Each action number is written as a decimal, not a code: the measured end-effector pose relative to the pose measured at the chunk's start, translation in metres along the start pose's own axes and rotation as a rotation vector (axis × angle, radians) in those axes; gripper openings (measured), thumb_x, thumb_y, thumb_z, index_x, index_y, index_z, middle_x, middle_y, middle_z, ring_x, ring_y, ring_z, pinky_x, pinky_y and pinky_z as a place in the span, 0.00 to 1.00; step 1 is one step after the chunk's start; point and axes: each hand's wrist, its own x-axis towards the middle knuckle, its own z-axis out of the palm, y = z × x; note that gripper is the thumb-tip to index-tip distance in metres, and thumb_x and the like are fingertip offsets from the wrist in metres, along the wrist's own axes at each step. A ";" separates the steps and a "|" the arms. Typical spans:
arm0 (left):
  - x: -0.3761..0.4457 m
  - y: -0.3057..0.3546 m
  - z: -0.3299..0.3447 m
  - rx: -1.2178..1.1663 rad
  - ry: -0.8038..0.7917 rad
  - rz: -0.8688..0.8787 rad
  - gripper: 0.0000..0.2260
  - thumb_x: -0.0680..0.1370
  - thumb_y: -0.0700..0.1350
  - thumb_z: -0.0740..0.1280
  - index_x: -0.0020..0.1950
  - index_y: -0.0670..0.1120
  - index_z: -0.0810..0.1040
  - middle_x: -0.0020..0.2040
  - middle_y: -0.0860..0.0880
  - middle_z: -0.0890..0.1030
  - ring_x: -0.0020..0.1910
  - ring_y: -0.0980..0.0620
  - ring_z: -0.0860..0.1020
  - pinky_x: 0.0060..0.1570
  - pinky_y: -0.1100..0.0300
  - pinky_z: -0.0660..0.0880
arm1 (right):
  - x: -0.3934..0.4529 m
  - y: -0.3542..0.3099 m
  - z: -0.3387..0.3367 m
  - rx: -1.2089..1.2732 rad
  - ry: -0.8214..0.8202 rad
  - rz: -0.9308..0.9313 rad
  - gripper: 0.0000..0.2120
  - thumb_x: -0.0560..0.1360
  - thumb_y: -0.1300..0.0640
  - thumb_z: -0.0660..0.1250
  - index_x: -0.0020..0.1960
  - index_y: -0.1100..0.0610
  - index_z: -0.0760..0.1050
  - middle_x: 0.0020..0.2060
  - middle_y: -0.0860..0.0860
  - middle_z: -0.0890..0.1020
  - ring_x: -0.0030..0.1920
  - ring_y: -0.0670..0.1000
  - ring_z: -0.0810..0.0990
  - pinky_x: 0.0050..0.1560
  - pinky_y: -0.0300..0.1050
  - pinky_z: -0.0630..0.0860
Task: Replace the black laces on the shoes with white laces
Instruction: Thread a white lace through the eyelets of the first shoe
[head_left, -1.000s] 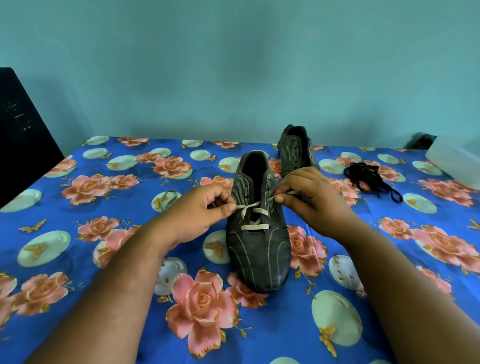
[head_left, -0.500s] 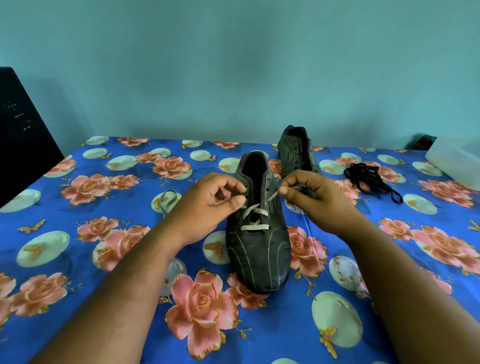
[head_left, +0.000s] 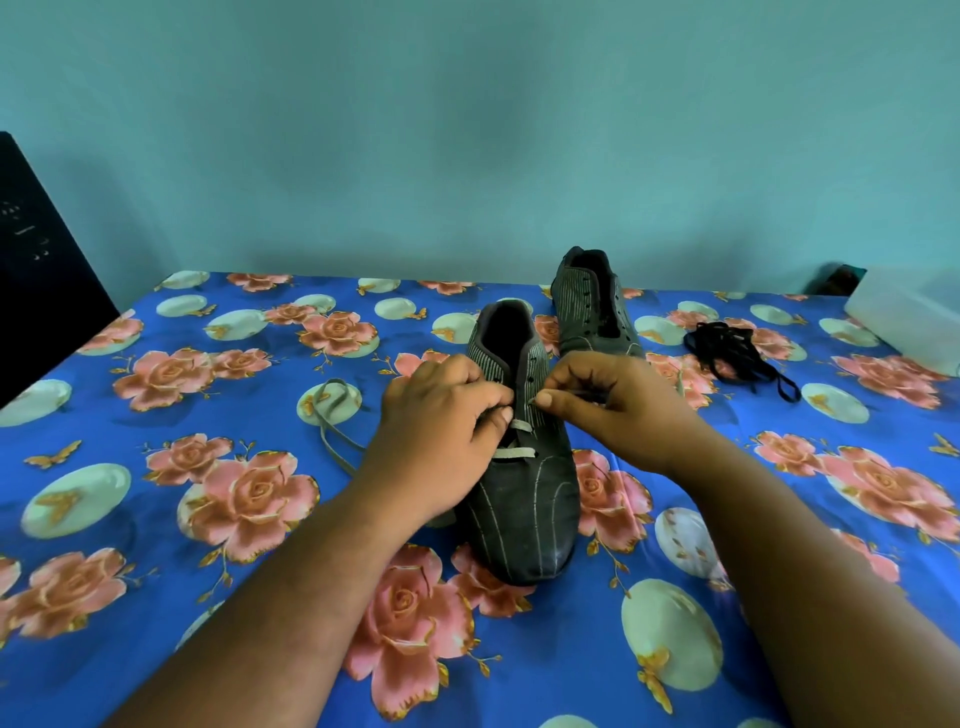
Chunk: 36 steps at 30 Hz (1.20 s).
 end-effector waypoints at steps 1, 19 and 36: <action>0.001 0.002 0.002 -0.009 0.002 -0.025 0.10 0.81 0.52 0.66 0.59 0.54 0.83 0.53 0.53 0.75 0.59 0.49 0.70 0.53 0.53 0.62 | 0.000 -0.001 -0.001 -0.007 -0.004 -0.011 0.03 0.76 0.51 0.73 0.45 0.47 0.80 0.37 0.43 0.83 0.39 0.44 0.81 0.41 0.42 0.77; 0.008 0.002 -0.002 -0.683 -0.160 -0.314 0.07 0.81 0.39 0.69 0.49 0.50 0.83 0.43 0.58 0.81 0.39 0.69 0.78 0.45 0.72 0.74 | 0.006 0.007 -0.003 -0.173 0.073 -0.244 0.04 0.76 0.53 0.75 0.48 0.53 0.85 0.40 0.44 0.83 0.40 0.50 0.82 0.39 0.55 0.78; 0.008 -0.008 -0.009 -0.374 -0.076 -0.064 0.06 0.79 0.46 0.71 0.55 0.55 0.85 0.48 0.57 0.74 0.50 0.59 0.73 0.49 0.62 0.67 | 0.002 -0.014 0.006 -0.236 0.021 0.078 0.24 0.79 0.40 0.63 0.35 0.58 0.71 0.27 0.54 0.70 0.28 0.47 0.66 0.30 0.41 0.61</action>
